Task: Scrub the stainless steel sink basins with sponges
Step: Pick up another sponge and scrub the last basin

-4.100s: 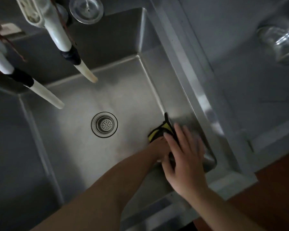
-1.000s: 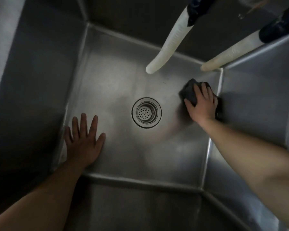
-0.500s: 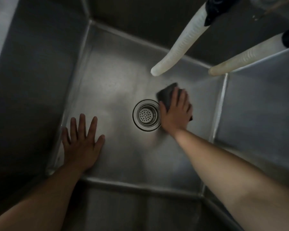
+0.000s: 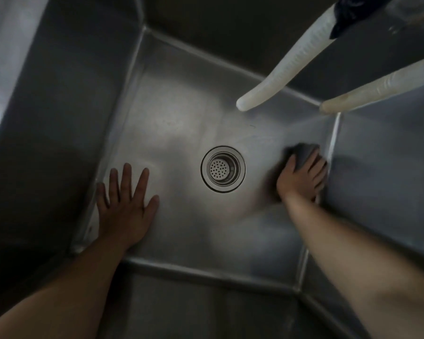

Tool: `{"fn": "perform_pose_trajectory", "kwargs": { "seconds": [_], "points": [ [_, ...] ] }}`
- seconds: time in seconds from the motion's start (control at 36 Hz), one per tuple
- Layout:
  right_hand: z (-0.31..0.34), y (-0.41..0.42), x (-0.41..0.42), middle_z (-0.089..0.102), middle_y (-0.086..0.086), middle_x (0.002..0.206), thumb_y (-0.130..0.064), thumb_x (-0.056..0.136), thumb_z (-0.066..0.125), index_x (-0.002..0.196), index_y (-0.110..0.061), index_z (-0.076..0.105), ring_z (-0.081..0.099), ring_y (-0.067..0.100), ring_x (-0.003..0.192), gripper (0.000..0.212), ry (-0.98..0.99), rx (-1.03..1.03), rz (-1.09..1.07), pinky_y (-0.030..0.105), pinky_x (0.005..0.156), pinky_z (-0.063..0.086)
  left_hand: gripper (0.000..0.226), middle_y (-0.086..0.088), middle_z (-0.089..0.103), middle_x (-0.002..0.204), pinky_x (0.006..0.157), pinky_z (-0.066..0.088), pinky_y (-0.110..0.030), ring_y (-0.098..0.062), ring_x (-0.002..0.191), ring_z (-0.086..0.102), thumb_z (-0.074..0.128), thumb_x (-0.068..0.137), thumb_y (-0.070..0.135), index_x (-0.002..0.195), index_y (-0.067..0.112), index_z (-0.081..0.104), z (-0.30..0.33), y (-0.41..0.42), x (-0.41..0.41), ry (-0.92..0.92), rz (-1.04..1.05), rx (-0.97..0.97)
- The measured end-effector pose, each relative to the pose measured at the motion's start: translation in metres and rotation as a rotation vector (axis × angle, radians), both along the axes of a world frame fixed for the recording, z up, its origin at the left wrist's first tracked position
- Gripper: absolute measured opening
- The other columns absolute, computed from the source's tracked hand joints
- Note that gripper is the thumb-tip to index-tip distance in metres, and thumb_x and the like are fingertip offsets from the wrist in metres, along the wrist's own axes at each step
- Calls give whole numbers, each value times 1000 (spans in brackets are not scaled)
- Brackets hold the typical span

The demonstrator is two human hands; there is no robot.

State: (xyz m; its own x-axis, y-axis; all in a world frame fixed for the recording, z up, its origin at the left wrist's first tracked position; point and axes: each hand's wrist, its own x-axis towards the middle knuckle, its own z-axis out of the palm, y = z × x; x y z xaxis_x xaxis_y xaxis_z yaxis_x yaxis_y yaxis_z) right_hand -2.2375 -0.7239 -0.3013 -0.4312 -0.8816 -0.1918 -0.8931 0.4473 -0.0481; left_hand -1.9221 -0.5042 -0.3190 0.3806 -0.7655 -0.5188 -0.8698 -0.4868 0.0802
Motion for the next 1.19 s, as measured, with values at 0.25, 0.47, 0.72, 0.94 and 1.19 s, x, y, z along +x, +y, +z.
{"fn": "perform_pose_trajectory", "kwargs": {
  "seconds": [0.25, 0.47, 0.72, 0.94, 1.19],
  "points": [
    [-2, -81, 47, 1, 7, 168, -58, 100, 25, 159, -27, 0, 3, 27, 154, 70, -69, 108, 519, 48, 123, 7, 70, 10, -38, 157, 110, -33, -39, -16, 142, -41, -1, 89, 74, 150, 48, -22, -3, 0, -1, -14, 9, -14],
    [1, 10, 44, 20, 6, 165, -55, 96, 37, 157, -29, 24, 16, 30, 152, 67, -124, 156, 1180, 49, 121, 17, 70, 7, -26, 163, 113, -29, -38, -17, 147, -33, 8, 94, 73, 156, 45, -7, -7, 4, 0, -42, -6, -24],
    [24, 85, 22, 20, -3, 165, -53, 99, 30, 154, -31, 30, 10, 17, 153, 60, -437, 353, 1055, 37, 122, 9, 70, 4, -25, 164, 112, -31, -37, -18, 148, -32, 9, 94, 72, 156, 43, -8, -7, 3, 0, -40, -10, -25],
    [94, 88, 13, 70, 17, 120, -21, 98, 54, 121, -6, 65, 66, 28, 113, 30, -1304, 217, -321, 48, 106, 46, 70, 7, -31, 161, 110, -34, -37, -17, 147, -34, 11, 94, 71, 156, 43, -8, -2, 1, 1, -15, -10, -10],
    [118, 24, -17, 68, 13, 127, -28, 91, 53, 128, -7, 64, 68, 27, 113, 45, -1475, 427, -528, 38, 83, 60, 71, 6, -27, 163, 112, -31, -38, -18, 147, -33, 8, 94, 73, 156, 43, -8, -4, 3, 0, -14, -11, -10]
  ]
}}
